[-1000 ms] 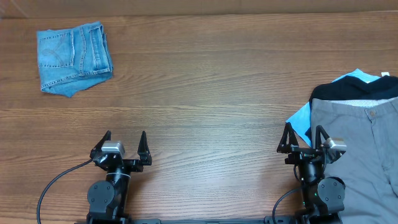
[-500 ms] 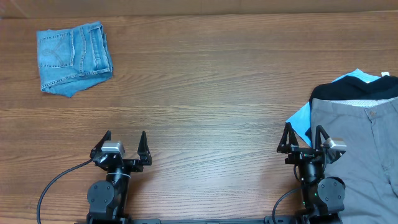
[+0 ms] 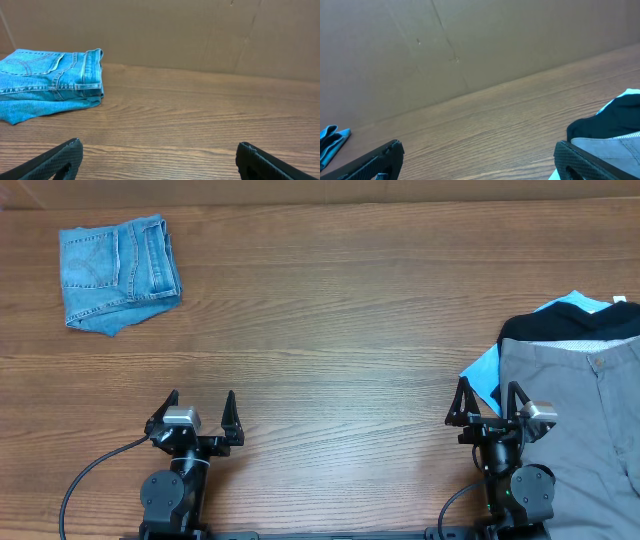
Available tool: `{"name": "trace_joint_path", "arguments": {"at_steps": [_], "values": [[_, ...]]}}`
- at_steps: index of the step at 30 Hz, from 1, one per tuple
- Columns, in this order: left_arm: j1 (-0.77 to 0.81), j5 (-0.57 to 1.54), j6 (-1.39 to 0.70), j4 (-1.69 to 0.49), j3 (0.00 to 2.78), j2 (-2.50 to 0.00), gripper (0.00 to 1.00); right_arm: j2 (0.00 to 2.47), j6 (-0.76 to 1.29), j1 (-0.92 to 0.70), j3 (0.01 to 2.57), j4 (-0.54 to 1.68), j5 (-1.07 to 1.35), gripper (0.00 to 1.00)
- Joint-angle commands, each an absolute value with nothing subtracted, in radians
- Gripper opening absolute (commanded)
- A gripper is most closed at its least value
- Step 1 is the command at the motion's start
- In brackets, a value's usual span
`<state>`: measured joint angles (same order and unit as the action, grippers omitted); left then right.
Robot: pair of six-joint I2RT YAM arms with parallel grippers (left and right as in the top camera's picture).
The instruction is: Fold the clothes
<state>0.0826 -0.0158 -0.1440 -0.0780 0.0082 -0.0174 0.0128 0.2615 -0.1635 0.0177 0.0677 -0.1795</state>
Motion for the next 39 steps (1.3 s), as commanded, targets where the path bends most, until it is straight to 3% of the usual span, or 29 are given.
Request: {"name": "trace_joint_path", "arguments": {"at_steps": [1,16,21,29,39], "values": [[0.077,-0.026,-0.150,-0.074,0.005,-0.012,1.00,0.003,0.262,-0.160,0.008,0.060,-0.175,1.00],[0.077,0.037,-0.165,-0.058,0.006,-0.012,1.00,0.003,0.262,-0.160,0.009,0.034,-0.162,1.00],[0.077,0.100,-0.165,-0.025,0.060,-0.012,1.00,0.003,0.262,-0.160,0.068,0.034,0.049,1.00],[0.077,0.087,-0.165,-0.207,0.356,-0.120,1.00,0.125,0.315,-0.160,0.357,0.284,0.100,1.00],[0.077,0.172,-0.164,-0.687,0.969,-0.674,1.00,0.689,0.368,-0.160,0.960,0.786,0.115,1.00]]}}
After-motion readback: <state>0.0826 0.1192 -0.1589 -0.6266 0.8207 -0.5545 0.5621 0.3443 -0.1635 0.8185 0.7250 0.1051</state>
